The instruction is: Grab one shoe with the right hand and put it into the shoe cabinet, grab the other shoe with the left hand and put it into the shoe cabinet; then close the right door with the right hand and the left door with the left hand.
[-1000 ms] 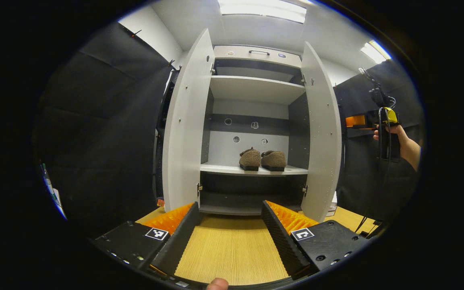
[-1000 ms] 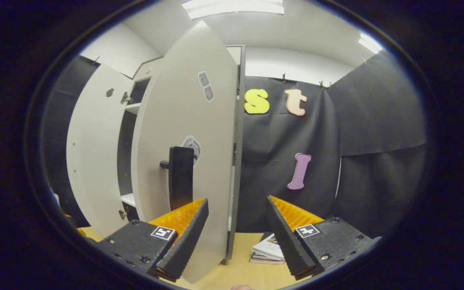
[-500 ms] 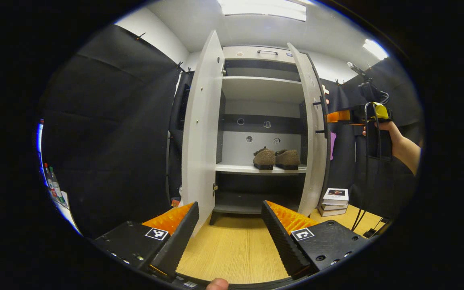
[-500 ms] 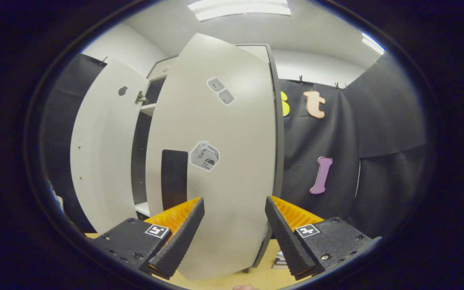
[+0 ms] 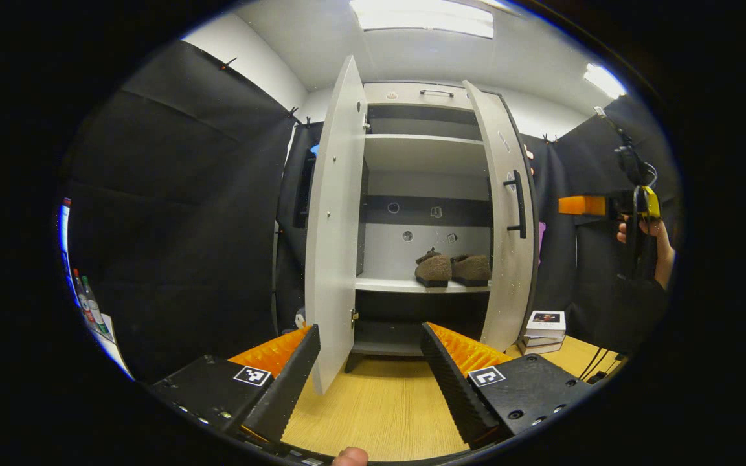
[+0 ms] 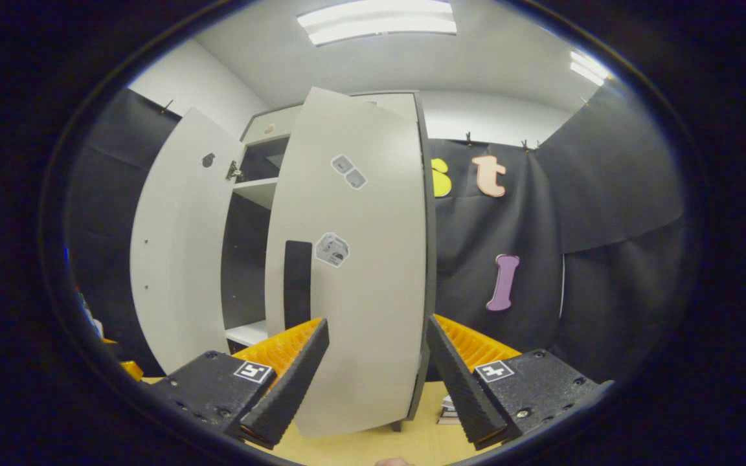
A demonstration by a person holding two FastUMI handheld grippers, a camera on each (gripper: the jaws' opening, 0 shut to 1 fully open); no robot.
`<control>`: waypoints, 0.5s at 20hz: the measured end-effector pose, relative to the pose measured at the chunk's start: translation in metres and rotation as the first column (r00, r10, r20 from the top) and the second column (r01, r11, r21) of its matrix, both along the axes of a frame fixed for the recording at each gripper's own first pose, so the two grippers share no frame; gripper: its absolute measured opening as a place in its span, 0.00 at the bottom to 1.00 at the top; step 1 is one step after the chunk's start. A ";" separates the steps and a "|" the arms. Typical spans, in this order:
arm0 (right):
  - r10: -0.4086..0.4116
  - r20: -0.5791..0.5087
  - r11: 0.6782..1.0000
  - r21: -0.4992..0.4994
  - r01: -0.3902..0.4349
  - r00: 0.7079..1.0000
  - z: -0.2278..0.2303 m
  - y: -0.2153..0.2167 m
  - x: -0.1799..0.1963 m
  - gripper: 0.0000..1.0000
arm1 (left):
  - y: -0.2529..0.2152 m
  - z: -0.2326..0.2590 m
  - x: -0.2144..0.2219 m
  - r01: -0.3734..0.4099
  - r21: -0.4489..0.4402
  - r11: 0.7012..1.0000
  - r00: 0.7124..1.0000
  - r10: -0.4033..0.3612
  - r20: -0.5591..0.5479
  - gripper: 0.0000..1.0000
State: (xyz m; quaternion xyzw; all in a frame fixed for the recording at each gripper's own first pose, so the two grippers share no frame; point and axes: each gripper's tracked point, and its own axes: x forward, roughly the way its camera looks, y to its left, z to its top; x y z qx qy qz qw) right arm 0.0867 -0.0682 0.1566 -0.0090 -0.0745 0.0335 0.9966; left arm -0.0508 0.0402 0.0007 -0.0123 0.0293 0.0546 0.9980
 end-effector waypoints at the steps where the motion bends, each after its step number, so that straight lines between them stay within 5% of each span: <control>1: -0.018 0.005 1.000 0.013 0.018 1.000 -0.010 -0.001 -0.010 0.99 | -0.002 -0.001 0.002 0.009 -0.001 1.000 1.000 -0.009 -0.001 0.99; 10: -0.167 -0.039 0.986 -0.034 0.165 0.985 -0.105 0.002 -0.080 0.99 | -0.031 -0.011 0.006 0.085 -0.023 0.996 0.996 -0.086 -0.039 0.95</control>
